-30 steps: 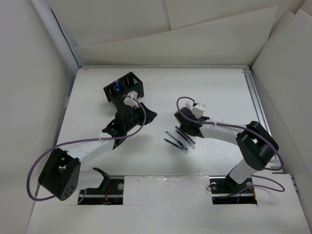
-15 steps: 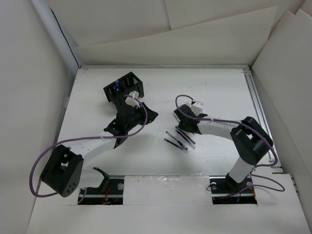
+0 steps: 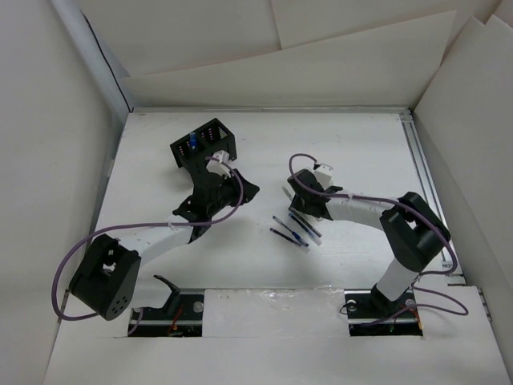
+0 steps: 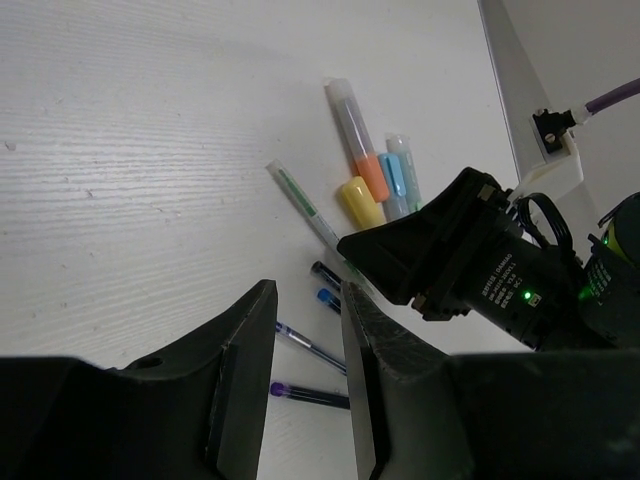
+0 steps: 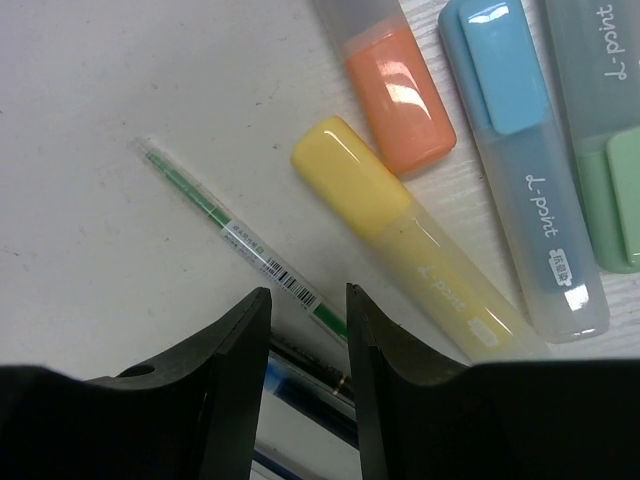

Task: Sort the stationery into containers
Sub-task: Pick up the pen from the center of the board.

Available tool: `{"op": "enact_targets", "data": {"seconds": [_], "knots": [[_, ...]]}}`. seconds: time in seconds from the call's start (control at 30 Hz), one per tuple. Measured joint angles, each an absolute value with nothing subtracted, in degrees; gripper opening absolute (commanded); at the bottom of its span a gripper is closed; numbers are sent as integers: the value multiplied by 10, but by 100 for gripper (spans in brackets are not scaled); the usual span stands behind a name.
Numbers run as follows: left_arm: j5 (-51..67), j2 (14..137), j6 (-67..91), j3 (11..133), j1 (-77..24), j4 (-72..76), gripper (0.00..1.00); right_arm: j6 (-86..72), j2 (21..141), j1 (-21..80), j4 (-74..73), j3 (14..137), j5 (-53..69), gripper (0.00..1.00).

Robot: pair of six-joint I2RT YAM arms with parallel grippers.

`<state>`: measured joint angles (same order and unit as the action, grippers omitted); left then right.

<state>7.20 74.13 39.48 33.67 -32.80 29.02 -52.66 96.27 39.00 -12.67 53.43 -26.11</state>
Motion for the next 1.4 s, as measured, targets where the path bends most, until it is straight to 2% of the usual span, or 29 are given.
{"op": "enact_targets", "data": {"seconds": [0.23,0.43,0.5,0.6,0.87,1.0,1.1,1.2,1.27,1.33,1.37,1.4], "knots": [[68,741,395,338,-328,289,29,-517,976,386,-120,534,-253,42],[68,751,395,340,-328,289,31,-512,976,386,-109,534,-246,38],[68,763,394,343,-328,289,37,-511,976,386,-109,534,-246,38],[63,779,395,346,-328,288,40,-509,976,385,-107,534,-246,38],[53,792,396,371,-328,287,40,-503,984,379,-94,534,-246,36],[52,796,399,376,-328,288,40,-501,989,379,-88,536,-246,29],[51,800,400,376,-328,288,40,-501,996,379,-86,543,-249,29],[51,800,400,376,-328,288,40,-499,1007,379,-84,556,-250,40],[51,800,400,376,-328,288,40,-496,1014,379,-85,566,-251,42],[51,802,400,376,-328,289,40,-493,1017,379,-85,570,-252,37],[51,804,400,376,-328,289,40,-492,1017,379,-85,570,-253,26],[51,806,400,376,-328,290,38,-490,1018,379,-86,570,-253,22]]}}
